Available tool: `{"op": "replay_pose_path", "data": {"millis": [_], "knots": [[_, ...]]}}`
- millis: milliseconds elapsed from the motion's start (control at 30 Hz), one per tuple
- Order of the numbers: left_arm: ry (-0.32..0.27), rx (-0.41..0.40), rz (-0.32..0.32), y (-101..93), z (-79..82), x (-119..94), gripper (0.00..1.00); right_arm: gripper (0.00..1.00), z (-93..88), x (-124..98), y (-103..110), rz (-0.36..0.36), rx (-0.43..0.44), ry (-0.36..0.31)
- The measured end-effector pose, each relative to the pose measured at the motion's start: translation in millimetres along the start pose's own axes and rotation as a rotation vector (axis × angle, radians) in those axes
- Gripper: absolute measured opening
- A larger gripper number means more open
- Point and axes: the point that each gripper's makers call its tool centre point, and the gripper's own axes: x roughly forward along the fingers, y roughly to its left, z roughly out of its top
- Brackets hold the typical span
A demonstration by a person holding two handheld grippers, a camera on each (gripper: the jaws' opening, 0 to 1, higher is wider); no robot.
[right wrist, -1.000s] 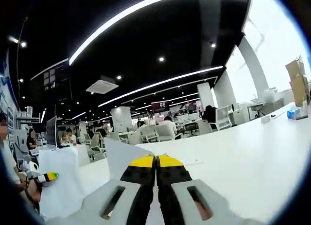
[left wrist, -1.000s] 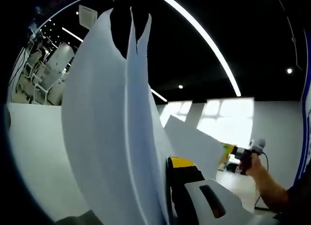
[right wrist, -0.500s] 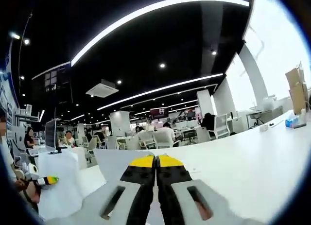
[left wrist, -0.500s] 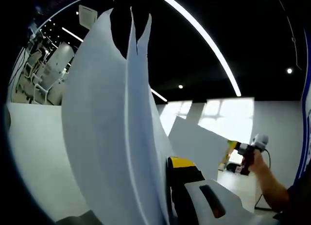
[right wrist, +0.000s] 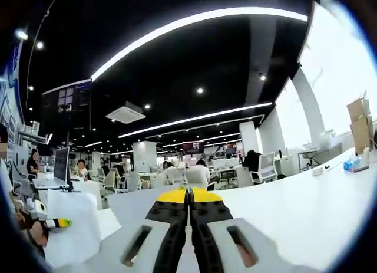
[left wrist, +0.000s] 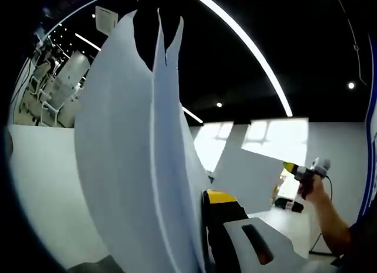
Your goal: Organize the stack of printing papers by aligning and flattening the scattered papers on the table
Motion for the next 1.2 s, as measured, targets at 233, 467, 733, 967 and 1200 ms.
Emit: {"op": "replay_pose_path", "data": {"millis": [233, 467, 733, 967, 1200], "knots": [[0.0, 0.0, -0.001, 11.3, 4.5, 0.7, 0.07, 0.0, 20.9, -9.1, -0.3, 0.007, 0.01, -0.05], [-0.002, 0.001, -0.002, 14.4, 5.2, 1.9, 0.07, 0.0, 34.6, -14.3, 2.2, 0.033, 0.03, -0.082], [-0.002, 0.002, -0.002, 15.1, 4.8, 2.5, 0.07, 0.0, 47.8, -21.3, 7.0, 0.054, 0.022, -0.107], [-0.003, 0.003, -0.002, 17.0, 5.7, 2.9, 0.07, 0.0, 53.6, -25.3, 9.6, 0.066, 0.028, -0.119], [-0.004, 0.007, -0.002, 14.9, 5.0, 2.2, 0.07, 0.0, 54.0, -27.1, 11.3, 0.082, 0.041, -0.113]]}}
